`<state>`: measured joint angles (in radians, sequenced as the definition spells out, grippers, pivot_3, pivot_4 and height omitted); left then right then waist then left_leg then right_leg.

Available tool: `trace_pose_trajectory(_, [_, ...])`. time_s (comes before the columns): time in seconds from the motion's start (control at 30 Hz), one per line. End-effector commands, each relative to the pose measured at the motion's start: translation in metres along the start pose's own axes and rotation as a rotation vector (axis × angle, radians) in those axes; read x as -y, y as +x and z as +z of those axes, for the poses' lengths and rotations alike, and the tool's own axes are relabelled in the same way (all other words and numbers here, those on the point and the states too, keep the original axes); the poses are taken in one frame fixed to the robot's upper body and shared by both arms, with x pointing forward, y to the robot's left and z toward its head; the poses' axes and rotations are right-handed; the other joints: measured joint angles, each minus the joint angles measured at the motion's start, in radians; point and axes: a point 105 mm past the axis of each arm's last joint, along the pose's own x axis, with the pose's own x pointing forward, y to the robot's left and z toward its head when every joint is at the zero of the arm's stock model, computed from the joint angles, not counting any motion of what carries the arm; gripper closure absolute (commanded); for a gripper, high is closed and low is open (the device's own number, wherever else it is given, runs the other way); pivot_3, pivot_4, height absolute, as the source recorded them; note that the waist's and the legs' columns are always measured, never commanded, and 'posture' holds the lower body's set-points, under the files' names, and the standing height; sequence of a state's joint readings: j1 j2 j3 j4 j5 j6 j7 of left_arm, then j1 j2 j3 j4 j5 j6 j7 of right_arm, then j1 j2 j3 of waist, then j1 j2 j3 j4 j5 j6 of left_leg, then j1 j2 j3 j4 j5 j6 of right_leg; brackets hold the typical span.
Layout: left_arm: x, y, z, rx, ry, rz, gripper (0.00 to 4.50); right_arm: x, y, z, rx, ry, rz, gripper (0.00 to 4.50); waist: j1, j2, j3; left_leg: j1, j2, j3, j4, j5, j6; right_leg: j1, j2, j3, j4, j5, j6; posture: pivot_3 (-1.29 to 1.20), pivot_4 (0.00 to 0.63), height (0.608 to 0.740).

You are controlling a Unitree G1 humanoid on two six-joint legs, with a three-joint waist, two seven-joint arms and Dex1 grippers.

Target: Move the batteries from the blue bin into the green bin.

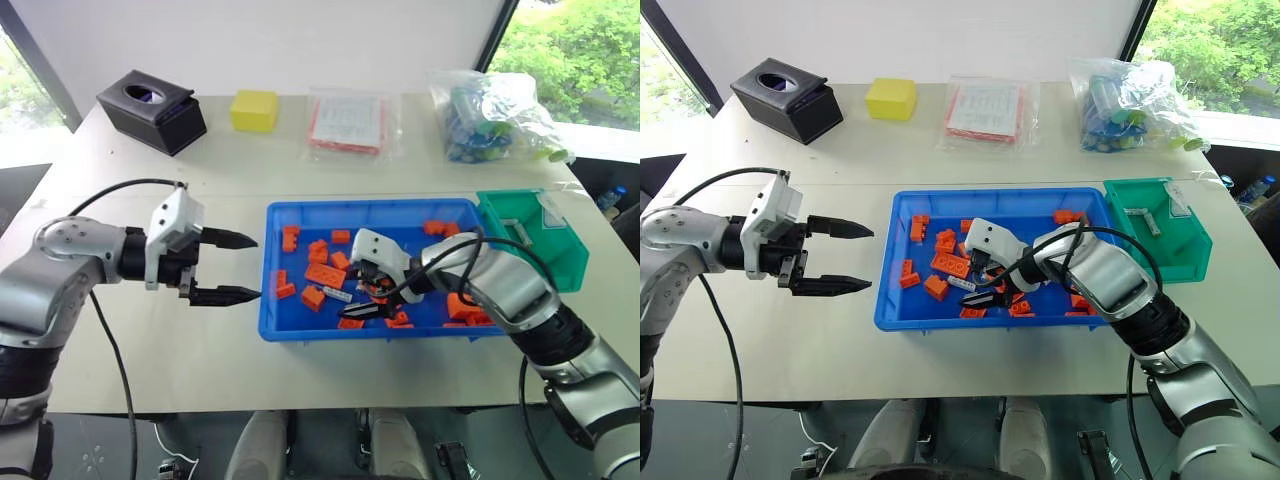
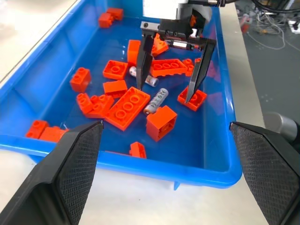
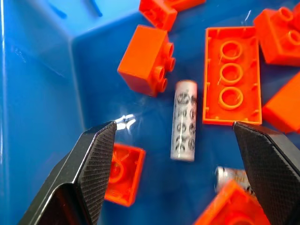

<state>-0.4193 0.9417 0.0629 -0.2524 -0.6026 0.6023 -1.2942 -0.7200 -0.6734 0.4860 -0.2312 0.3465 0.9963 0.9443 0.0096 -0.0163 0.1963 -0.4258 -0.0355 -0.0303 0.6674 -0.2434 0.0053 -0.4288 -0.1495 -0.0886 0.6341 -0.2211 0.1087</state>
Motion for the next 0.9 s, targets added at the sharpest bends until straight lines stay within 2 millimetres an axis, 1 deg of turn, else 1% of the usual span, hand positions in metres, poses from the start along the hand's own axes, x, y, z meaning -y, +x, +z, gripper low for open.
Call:
trace_pose_trajectory(0.03, [-0.001, -0.005, 0.01, 0.018, 0.034, 0.015, 0.0, 0.004, 0.004, 0.005, -0.005, -0.006, -0.029, 0.69, 0.0, 0.0, 0.0, 0.0, 0.0, 0.0, 0.0, 0.0, 0.0, 0.0, 0.0, 0.0, 0.0, 0.0, 0.0, 0.0, 0.15, 0.692])
trace_pose_trajectory(0.1, [-0.003, -0.005, 0.011, 0.023, 0.035, 0.017, 0.0, 0.005, 0.007, 0.003, -0.013, 0.002, -0.037, 1.3, -0.001, 0.0, 0.0, 0.0, 0.0, 0.0, 0.0, 0.0, 0.0, 0.0, 0.0, 0.0, 0.0, 0.0, 0.0, 0.0, 0.15, 0.692])
trace_pose_trajectory(0.17, [-0.004, -0.004, 0.011, 0.026, 0.037, 0.017, 0.0, 0.006, 0.01, 0.001, -0.021, 0.009, -0.046, 2.24, 0.0, 0.0, 0.0, 0.0, 0.0, 0.0, 0.0, 0.0, 0.0, 0.0, 0.0, 0.0, 0.0, 0.0, 0.0, 0.0, 0.15, 0.692])
trace_pose_trajectory(0.2, [-0.004, -0.004, 0.011, 0.027, 0.037, 0.017, 0.0, 0.006, 0.011, 0.0, -0.023, 0.011, -0.048, 2.84, 0.0, 0.0, 0.0, 0.0, 0.0, 0.0, 0.0, 0.0, 0.0, 0.0, 0.0, 0.0, 0.0, 0.0, 0.0, 0.0, 0.15, 0.692])
trace_pose_trajectory(0.3, [-0.007, -0.003, 0.013, 0.035, 0.042, 0.018, 0.0, 0.003, 0.012, -0.003, -0.028, 0.014, -0.048, 4.25, -0.001, 0.0, 0.0, 0.0, 0.0, 0.0, 0.0, 0.0, 0.0, 0.0, 0.0, 0.0, 0.0, 0.0, 0.0, 0.0, 0.15, 0.692])
trace_pose_trajectory(0.33, [-0.009, -0.003, 0.014, 0.039, 0.044, 0.019, 0.0, 0.003, 0.011, -0.004, -0.029, 0.013, -0.049, 4.43, 0.0, 0.0, 0.0, 0.0, 0.0, 0.0, 0.0, 0.0, 0.0, 0.0, 0.0, 0.0, 0.0, 0.0, 0.0, 0.0, 0.15, 0.692])
trace_pose_trajectory(0.43, [-0.011, -0.002, 0.015, 0.043, 0.046, 0.02, 0.0, 0.002, 0.009, -0.001, -0.02, 0.015, -0.052, 4.43, -0.001, 0.0, 0.0, 0.0, 0.0, 0.0, 0.0, 0.0, 0.0, 0.0, 0.0, 0.0, 0.0, 0.0, 0.0, 0.0, 0.15, 0.692])
trace_pose_trajectory(0.5, [-0.011, 0.0, 0.015, 0.046, 0.044, 0.01, 0.0, 0.004, 0.002, 0.006, 0.001, 0.015, -0.068, 4.43, -0.001, 0.0, 0.0, 0.0, 0.0, 0.0, 0.0, 0.0, 0.0, 0.0, 0.0, 0.0, 0.0, 0.0, 0.0, 0.0, 0.15, 0.692])
trace_pose_trajectory(0.57, [-0.009, 0.002, 0.015, 0.049, 0.042, -0.005, 0.0, 0.008, -0.009, 0.018, 0.032, 0.004, -0.096, 4.43, -0.001, 0.0, 0.0, 0.0, 0.0, 0.0, 0.0, 0.0, 0.0, 0.0, 0.0, 0.0, 0.0, 0.0, 0.0, 0.0, 0.15, 0.692])
trace_pose_trajectory(0.6, [-0.007, 0.003, 0.015, 0.051, 0.04, -0.014, 0.0, 0.016, -0.026, 0.03, 0.076, 0.012, -0.136, 4.43, -0.001, 0.0, 0.0, 0.0, 0.0, 0.001, 0.0, 0.0, 0.0, 0.0, 0.0, 0.0, 0.0, 0.0, 0.0, 0.0, 0.15, 0.692])
trace_pose_trajectory(0.63, [-0.006, 0.004, 0.015, 0.051, 0.038, -0.023, 0.0, 0.021, -0.041, 0.039, 0.112, 0.021, -0.168, 4.43, -0.001, 0.001, 0.0, 0.0, 0.0, 0.001, 0.0, 0.0, 0.0, 0.0, 0.0, 0.0, 0.0, 0.0, 0.0, 0.0, 0.15, 0.692])
trace_pose_trajectory(0.67, [-0.005, 0.006, 0.014, 0.048, 0.038, -0.03, 0.0, 0.028, -0.059, 0.047, 0.147, 0.031, -0.211, 4.43, -0.001, 0.001, 0.001, 0.0, 0.0, 0.001, 0.0, 0.0, 0.0, 0.0, 0.0, 0.0, 0.0, 0.0, 0.0, 0.0, 0.15, 0.692])
trace_pose_trajectory(0.73, [-0.004, 0.007, 0.013, 0.045, 0.038, -0.035, 0.0, 0.04, -0.09, 0.054, 0.191, 0.046, -0.292, 4.43, 0.003, 0.001, 0.001, 0.0, 0.0, 0.001, 0.0, 0.0, 0.0, 0.0, 0.0, 0.0, 0.0, 0.0, 0.0, 0.0, 0.15, 0.692])
trace_pose_trajectory(0.83, [-0.004, 0.008, 0.012, 0.047, 0.038, -0.035, 0.0, 0.063, -0.141, 0.045, 0.206, 0.088, -0.468, 4.43, 0.007, 0.0, 0.001, -0.001, -0.001, 0.0, 0.0, 0.0, 0.0, 0.0, 0.0, 0.0, 0.0, 0.0, 0.001, 0.0, 0.15, 0.692])
trace_pose_trajectory(0.87, [-0.004, 0.008, 0.012, 0.048, 0.038, -0.035, 0.0, 0.071, -0.159, 0.037, 0.197, 0.107, -0.532, 4.43, 0.006, 0.0, 0.0, -0.001, -0.001, 0.0, 0.0, 0.0, 0.0, 0.001, 0.0, 0.0, -0.001, 0.0, 0.001, 0.0, 0.15, 0.692])
trace_pose_trajectory(0.9, [-0.004, 0.008, 0.012, 0.05, 0.038, -0.036, 0.0, 0.078, -0.178, 0.024, 0.175, 0.131, -0.599, 4.43, 0.004, 0.0, 0.0, -0.001, -0.001, 0.0, -0.001, 0.0, 0.0, 0.001, 0.0, 0.0, -0.002, 0.0, 0.001, 0.0, 0.15, 0.692])
